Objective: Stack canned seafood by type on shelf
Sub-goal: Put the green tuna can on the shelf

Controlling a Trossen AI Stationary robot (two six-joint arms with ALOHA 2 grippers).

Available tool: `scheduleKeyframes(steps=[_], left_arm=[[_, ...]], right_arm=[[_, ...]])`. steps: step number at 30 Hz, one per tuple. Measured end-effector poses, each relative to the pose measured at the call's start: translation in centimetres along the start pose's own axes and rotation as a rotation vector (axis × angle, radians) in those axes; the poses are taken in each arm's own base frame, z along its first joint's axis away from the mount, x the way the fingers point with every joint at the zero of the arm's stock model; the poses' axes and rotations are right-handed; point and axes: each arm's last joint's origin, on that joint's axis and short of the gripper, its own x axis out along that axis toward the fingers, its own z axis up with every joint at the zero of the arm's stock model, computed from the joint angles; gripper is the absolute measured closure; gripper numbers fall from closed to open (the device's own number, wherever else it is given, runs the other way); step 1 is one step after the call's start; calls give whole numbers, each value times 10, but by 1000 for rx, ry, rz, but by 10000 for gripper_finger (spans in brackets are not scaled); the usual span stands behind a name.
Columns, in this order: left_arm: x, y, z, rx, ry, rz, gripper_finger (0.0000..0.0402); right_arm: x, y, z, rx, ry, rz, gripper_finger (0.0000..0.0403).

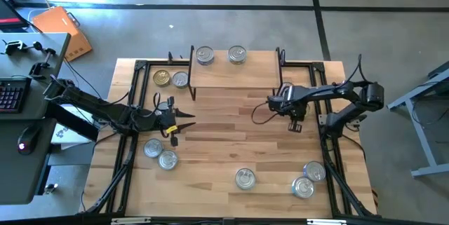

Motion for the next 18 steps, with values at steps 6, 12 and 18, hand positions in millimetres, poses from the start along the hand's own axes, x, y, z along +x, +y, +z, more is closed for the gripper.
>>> scheduleKeyframes(steps=[6, 12, 18], left_arm=[[0, 0, 0, 0, 0, 0, 296], [0, 0, 0, 0, 0, 0, 296], [0, 0, 0, 0, 0, 0, 296]], right_arm=[[-4, 31, -3, -26, -20, 23, 396], [-17, 69, 3, -38, -171, 69, 396], [-45, 110, 28, -105, -550, 200, 396]])
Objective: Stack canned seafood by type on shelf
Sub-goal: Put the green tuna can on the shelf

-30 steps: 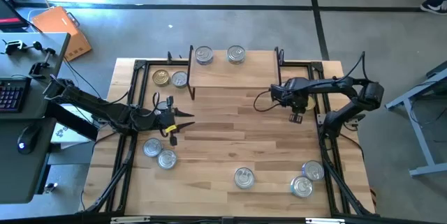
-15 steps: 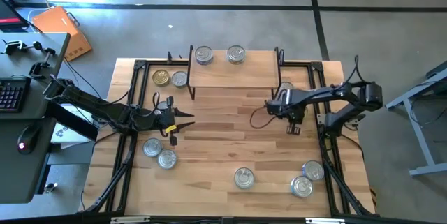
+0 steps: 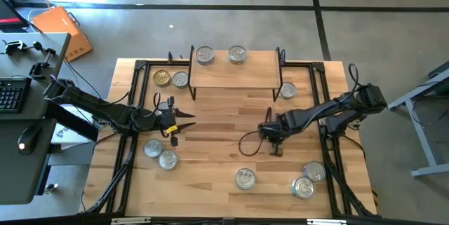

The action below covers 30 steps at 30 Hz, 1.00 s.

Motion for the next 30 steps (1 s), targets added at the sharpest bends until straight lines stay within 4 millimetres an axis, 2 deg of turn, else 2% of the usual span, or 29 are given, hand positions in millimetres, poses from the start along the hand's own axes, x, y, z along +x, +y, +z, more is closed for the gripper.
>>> scheduleKeyframes(steps=[4, 8, 11, 15, 20, 24, 30], left_arm=[[0, 0, 0, 0, 0, 0, 296], [0, 0, 0, 0, 0, 0, 296], [0, 0, 0, 1, 2, 0, 296], [0, 0, 0, 1, 2, 0, 296], [0, 0, -1, -7, 6, -1, 296], [0, -1, -1, -6, 6, -4, 296], [0, -1, -1, -6, 6, -4, 296]], right_arm=[[-8, 20, 33, -26, -384, 97, 396], [-19, 29, 50, -69, -612, 91, 393], [-26, 32, 55, -115, -642, 91, 370], [-25, 41, 50, -284, -625, 87, 307], [-4, 55, 43, -505, -563, -41, 236], [22, 59, 41, -541, -489, -111, 228], [54, 60, 43, -511, -438, -148, 260]])
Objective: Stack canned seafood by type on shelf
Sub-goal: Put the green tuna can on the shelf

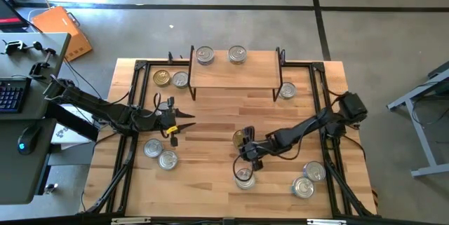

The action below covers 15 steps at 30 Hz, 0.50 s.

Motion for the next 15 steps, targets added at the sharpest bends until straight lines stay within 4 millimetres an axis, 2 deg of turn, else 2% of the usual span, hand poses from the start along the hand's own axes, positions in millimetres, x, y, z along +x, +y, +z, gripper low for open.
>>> scheduleKeyframes(steps=[5, 12, 15], left_arm=[[0, 0, 0, -1, -1, 0, 296], [0, 0, 0, -1, -1, 0, 296], [0, 0, 0, -5, 0, 0, 296]], right_arm=[[12, 1, -4, 16, 18, -97, 302], [16, 2, -15, 108, 34, -140, 387], [17, 3, -23, 185, 6, -156, 395]])
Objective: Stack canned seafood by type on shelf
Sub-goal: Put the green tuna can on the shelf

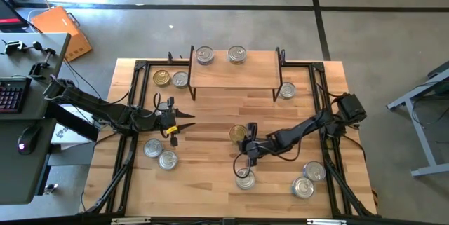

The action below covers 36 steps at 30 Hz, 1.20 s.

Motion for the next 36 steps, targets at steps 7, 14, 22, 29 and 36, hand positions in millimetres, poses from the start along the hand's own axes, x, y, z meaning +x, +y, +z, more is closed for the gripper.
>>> scheduleKeyframes(steps=[7, 14, 22, 29, 36], left_arm=[[0, 0, 0, 0, 0, 0, 296], [0, 0, 0, 0, 0, 0, 296], [0, 0, 0, 0, 0, 0, 296], [0, 0, 0, -1, 0, 0, 296], [0, 0, 0, -3, 0, -1, 296]], right_arm=[[-2, 8, 8, 49, -134, -4, 400], [-3, 9, 16, 72, -219, -2, 403], [-6, 10, 20, 83, -268, -29, 403], [-14, 22, 31, 51, -291, -24, 403], [-22, 30, 48, -5, -269, -16, 403]])
